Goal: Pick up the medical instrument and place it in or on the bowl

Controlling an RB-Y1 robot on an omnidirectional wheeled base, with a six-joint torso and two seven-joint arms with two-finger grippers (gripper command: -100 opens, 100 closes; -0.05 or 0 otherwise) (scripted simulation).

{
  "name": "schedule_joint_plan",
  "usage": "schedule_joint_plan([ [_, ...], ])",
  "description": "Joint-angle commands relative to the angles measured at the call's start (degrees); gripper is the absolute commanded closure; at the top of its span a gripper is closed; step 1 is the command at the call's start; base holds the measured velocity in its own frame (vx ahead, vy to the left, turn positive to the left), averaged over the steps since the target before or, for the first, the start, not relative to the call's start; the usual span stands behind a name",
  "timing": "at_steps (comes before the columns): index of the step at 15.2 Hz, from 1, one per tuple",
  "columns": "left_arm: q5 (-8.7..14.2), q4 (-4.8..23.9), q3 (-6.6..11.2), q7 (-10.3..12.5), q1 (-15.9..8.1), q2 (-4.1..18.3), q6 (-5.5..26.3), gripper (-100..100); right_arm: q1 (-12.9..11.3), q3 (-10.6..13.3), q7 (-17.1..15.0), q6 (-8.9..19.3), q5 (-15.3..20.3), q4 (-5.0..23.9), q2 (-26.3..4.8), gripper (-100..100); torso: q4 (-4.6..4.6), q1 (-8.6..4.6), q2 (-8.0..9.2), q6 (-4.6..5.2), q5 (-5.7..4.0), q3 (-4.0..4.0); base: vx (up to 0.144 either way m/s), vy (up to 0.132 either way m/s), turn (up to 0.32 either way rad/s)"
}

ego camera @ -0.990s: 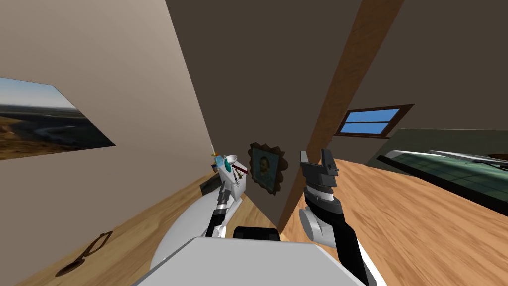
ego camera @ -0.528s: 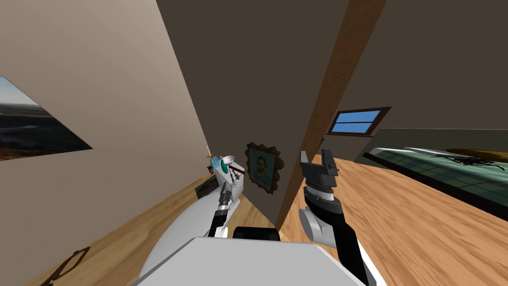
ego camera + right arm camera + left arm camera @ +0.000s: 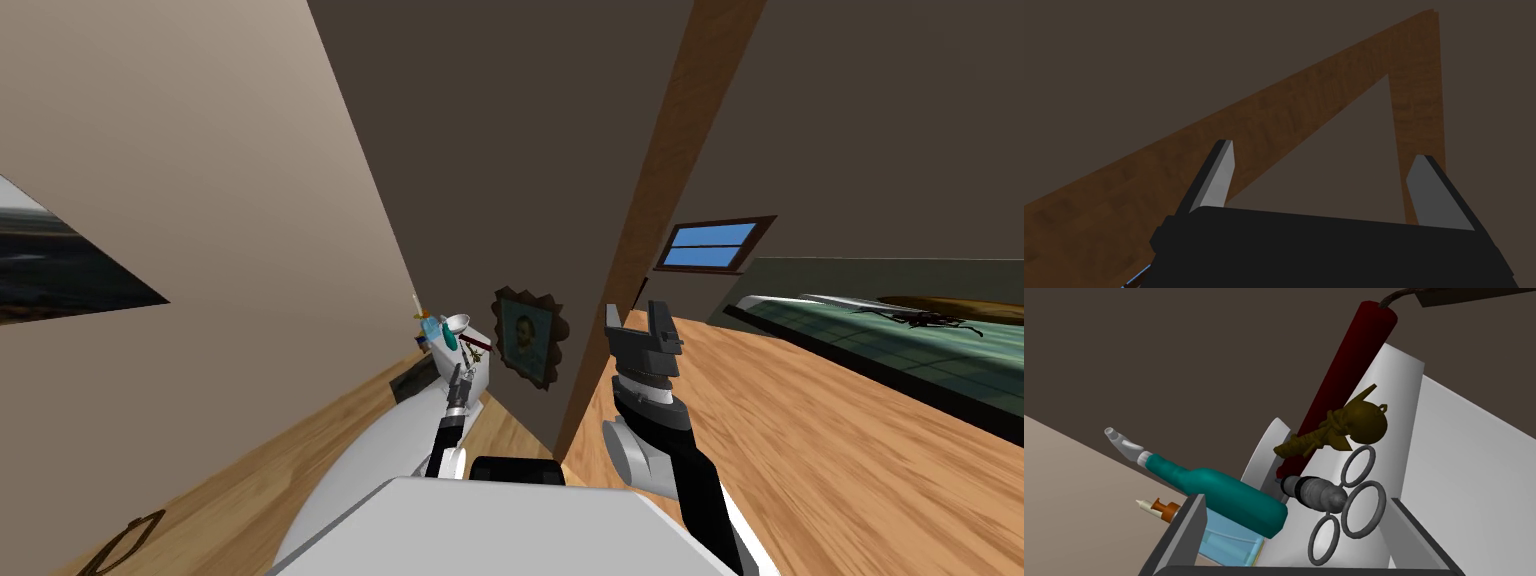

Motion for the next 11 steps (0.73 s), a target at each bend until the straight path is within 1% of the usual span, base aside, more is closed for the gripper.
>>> schedule_joint_plan([
  [1, 0.0, -0.1, 0.54, -0.2, -1.7, 0.0, 1.7, -100, 0.0, 0.0, 0.0, 0.0, 0.0, 0.0, 0.0, 0, 0.0, 0.0, 0.0, 0.0, 0.0, 0.0, 0.0, 0.015, 0.028],
  [2, 0.0, 0.6, 0.28, 0.0, -1.1, -0.1, 0.5, -100, 0.0, 0.0, 0.0, 0.0, 0.0, 0.0, 0.0, 0, 0.0, 0.01, -0.01, 0.0, 0.0, 0.0, 0.0, 0.009, 0.006],
  [3, 0.0, 0.7, 0.35, 0.0, -1.3, -0.1, 0.7, 100, 0.0, 0.0, 0.0, 0.0, 0.0, 0.0, 0.0, 0, 0.0, 0.01, 0.0, 0.0, 0.01, 0.0, 0.0, 0.0, 0.0],
  [7, 0.0, 0.7, 0.35, 0.0, -1.3, -0.1, 0.7, 100, 0.0, 0.0, 0.0, 0.0, 0.0, 0.0, 0.0, 0, 0.01, -0.02, 0.04, 0.0, 0.01, 0.02, 0.0, 0.0, 0.0],
  [8, 0.0, 0.7, -0.25, 0.1, 0.6, -0.1, -1.1, 100, 0.0, 0.0, 0.0, 0.0, 0.0, 0.0, 0.0, 0, 0.01, -0.02, 0.03, 0.0, 0.01, 0.02, 0.003, -0.006, -0.045],
  [10, 0.0, 0.7, -0.25, 0.1, 0.6, -0.1, -1.1, 100, 0.0, 0.0, 0.0, 0.0, 0.0, 0.0, 0.0, 0, -0.01, -0.06, 0.06, -0.01, 0.02, 0.02, -0.001, -0.01, -0.026],
  [11, 0.1, 1.0, -0.59, 0.2, 1.5, -0.1, -2.3, 100, 0.0, 0.0, 0.0, 0.0, 0.0, 0.0, 0.0, 0, 0.01, -0.07, 0.07, -0.01, 0.01, 0.04, 0.0, -0.011, -0.017],
])
